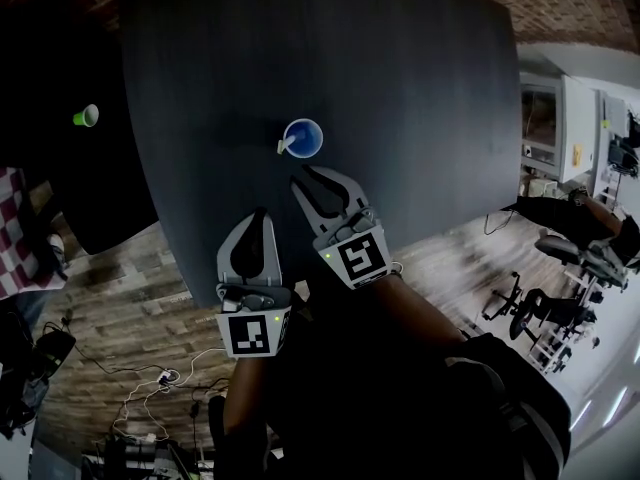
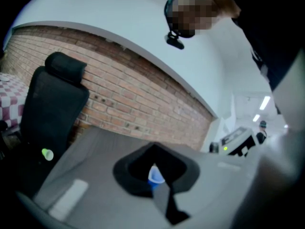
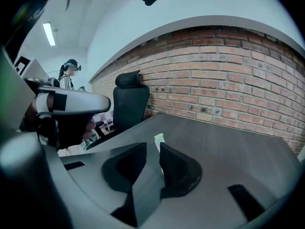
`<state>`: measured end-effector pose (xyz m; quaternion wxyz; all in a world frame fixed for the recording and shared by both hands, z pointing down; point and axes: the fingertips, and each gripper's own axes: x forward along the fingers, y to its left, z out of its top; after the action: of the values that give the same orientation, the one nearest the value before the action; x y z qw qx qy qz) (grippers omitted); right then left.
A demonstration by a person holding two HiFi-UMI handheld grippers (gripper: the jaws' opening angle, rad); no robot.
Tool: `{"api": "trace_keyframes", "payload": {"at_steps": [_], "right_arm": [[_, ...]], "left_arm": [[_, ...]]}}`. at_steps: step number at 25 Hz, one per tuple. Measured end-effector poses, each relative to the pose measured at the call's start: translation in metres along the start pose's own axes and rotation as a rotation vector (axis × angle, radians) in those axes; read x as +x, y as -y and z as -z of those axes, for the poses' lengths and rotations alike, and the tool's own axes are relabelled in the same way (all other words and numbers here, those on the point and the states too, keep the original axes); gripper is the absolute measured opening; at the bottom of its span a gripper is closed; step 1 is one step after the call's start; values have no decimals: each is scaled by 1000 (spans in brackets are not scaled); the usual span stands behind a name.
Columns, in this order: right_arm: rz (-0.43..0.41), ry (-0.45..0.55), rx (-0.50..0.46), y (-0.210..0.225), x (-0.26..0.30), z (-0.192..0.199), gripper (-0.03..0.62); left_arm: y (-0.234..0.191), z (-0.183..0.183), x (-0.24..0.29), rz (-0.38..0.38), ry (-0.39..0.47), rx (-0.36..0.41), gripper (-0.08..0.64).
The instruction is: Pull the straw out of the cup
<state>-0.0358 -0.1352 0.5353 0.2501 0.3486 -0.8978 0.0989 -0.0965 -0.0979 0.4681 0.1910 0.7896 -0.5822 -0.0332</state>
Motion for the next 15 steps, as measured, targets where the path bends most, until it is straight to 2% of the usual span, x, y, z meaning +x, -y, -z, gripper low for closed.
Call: {"api": "trace_keyframes", "payload": {"at_steps": [15], "right_arm": [[8,-65,-76,10,31,17,89]], "left_arm": [[-10,18,10,-25,-17,-37,5]]}}
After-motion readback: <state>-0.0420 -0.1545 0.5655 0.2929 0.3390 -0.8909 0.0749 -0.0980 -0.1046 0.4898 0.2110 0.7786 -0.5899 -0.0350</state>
